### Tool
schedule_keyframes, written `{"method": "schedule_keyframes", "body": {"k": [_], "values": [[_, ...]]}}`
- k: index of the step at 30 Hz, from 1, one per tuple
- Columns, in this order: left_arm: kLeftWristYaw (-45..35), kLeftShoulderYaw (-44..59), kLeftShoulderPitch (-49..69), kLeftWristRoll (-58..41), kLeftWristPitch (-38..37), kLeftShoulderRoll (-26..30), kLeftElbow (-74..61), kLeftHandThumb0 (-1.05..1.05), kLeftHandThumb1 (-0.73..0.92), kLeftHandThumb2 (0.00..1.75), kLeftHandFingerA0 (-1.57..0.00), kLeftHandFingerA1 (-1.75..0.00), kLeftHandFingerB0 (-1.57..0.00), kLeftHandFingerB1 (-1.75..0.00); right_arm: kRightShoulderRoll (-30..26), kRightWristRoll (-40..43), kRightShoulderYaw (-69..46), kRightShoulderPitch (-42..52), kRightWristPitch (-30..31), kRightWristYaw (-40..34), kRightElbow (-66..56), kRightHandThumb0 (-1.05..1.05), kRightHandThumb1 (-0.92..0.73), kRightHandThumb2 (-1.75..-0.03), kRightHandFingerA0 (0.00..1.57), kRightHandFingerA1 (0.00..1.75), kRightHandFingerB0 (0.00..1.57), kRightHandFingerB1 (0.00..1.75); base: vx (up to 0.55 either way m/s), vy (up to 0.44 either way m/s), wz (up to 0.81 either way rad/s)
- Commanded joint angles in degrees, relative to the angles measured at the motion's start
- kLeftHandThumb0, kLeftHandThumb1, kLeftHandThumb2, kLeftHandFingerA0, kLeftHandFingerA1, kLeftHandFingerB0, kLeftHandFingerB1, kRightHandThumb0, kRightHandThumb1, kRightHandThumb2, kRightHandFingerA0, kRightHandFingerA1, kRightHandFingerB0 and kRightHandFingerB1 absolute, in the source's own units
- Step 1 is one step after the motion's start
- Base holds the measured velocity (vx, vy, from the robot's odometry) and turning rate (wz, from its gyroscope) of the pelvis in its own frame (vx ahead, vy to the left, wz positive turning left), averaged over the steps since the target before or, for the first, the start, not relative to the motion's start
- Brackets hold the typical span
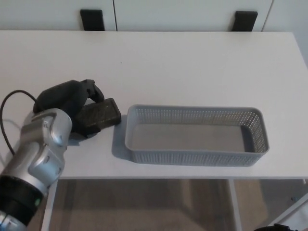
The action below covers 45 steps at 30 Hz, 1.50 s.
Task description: The robot walks towards a desk on which an eraser is kept on the left hand side and a container is kept on the right hand side. The robot picks up the eraser using its left hand and places it in the container.
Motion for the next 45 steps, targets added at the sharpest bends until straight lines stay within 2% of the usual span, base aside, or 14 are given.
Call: {"method": "schedule_keyframes", "body": {"k": [1,9,19,29,30,31,35,36,39,40,42,43,44,45], "values": [[-5.8,7.5,6.3,-10.6,-7.6,0.8,3.4,-0.11,0.72,0.61,-0.82,-1.38,-0.64,-0.88,-2.8,-1.1,0.8,-0.4,0.8,2.7,-0.3,-0.41,-0.48,-0.54,0.54,0.5,0.46,0.45,0.0,0.0,0.0],[3.8,22.4,5.3,-16.8,-11.1,-6.4,-2.9,-0.21,0.75,0.72,-1.01,-1.49,-0.8,-1.0,-3.1,-1.6,1.6,-1.1,1.7,2.5,-0.3,-0.41,-0.48,-0.54,0.55,0.5,0.47,0.45,0.0,0.0,0.0],[2.4,25.7,7.4,-17.8,-5.4,-11.9,-21.1,-0.19,0.79,0.67,-0.87,-1.57,-0.73,-1.01,-3.2,-1.4,1.7,-0.2,1.8,2.6,-1.1,-0.39,-0.49,-0.54,0.54,0.49,0.47,0.44,0.0,0.0,0.0],[0.7,9.3,9.7,-9.9,-11.6,-10.4,-34.5,-0.18,0.75,0.64,-0.87,-1.38,-0.82,-0.76,-3.2,-1.7,1.9,-0.5,2.2,3.0,-1.1,-0.4,-0.49,-0.54,0.53,0.49,0.46,0.44,0.0,0.0,0.0],[0.8,7.2,10.0,-9.1,-12.0,-10.3,-35.0,-0.17,0.76,0.63,-0.89,-1.41,-0.81,-0.87,-3.1,-1.7,1.9,-0.3,1.8,3.0,-1.1,-0.4,-0.49,-0.54,0.53,0.5,0.47,0.45,0.0,0.0,0.0],[1.3,4.9,9.9,-7.7,-13.0,-10.2,-34.4,-0.26,0.74,0.62,-0.89,-1.52,-0.87,-0.7,-3.2,-1.8,2.0,-0.4,1.0,3.0,-0.6,-0.43,-0.49,-0.54,0.54,0.5,0.48,0.45,0.0,0.0,0.0],[2.7,-0.3,8.6,-3.5,-13.7,-8.9,-32.2,-0.29,0.76,0.62,-0.84,-1.65,-0.85,-0.81,-3.3,-2.2,2.3,-0.9,1.8,3.0,-0.4,-0.43,-0.5,-0.54,0.5,0.49,0.49,0.44,0.0,0.0,0.0],[3.3,-1.2,8.3,-2.7,-13.6,-8.9,-31.2,-0.28,0.73,0.65,-0.85,-1.67,-0.86,-0.65,-3.4,-2.4,2.4,-0.9,2.0,3.0,-0.7,-0.43,-0.5,-0.54,0.5,0.49,0.5,0.44,0.0,0.0,0.0],[4.1,-3.4,7.0,-0.9,-12.8,-8.7,-26.8,-0.29,0.77,0.62,-0.83,-1.69,-0.81,-0.88,-3.6,-3.3,3.0,-0.7,2.7,3.0,-2.1,-0.45,-0.5,-0.55,0.5,0.48,0.5,0.44,0.0,0.0,0.0],[5.0,-3.9,6.5,-0.1,-12.5,-8.7,-24.9,-0.27,0.78,0.64,-0.81,-1.7,-0.71,-1.14,-3.7,-3.1,2.9,-0.8,2.2,3.2,-1.9,-0.45,-0.5,-0.54,0.52,0.5,0.5,0.45,0.0,0.0,0.0],[6.1,-4.1,5.8,0.4,-12.9,-8.7,-22.6,-0.25,0.77,0.63,-0.82,-1.68,-0.75,-0.99,-3.7,-3.2,3.0,-0.9,2.4,3.2,-2.3,-0.44,-0.5,-0.54,0.53,0.5,0.5,0.45,0.0,0.0,0.0],[6.3,-4.0,5.0,0.6,-12.2,-8.7,-20.8,-0.26,0.73,0.66,-0.88,-1.52,-0.79,-0.64,-3.9,-3.4,3.0,-1.1,2.8,3.3,-2.6,-0.45,-0.5,-0.54,0.52,0.49,0.5,0.44,0.0,0.0,0.0],[4.0,-4.6,4.1,1.4,-10.4,-7.6,-19.9,-0.64,0.51,0.82,-0.27,-0.51,-0.1,-0.39,-3.9,-3.5,3.1,-1.1,2.9,3.4,-2.7,-0.45,-0.5,-0.54,0.52,0.49,0.5,0.44,0.0,0.0,0.0],[-0.8,-6.5,2.5,3.8,-6.0,-5.7,-19.3,-0.8,0.52,0.88,0.0,-0.12,0.0,-0.09,-3.8,-3.5,3.2,-1.1,2.9,3.3,-2.8,-0.45,-0.5,-0.54,0.53,0.49,0.5,0.44,0.0,0.0,0.0]]}}
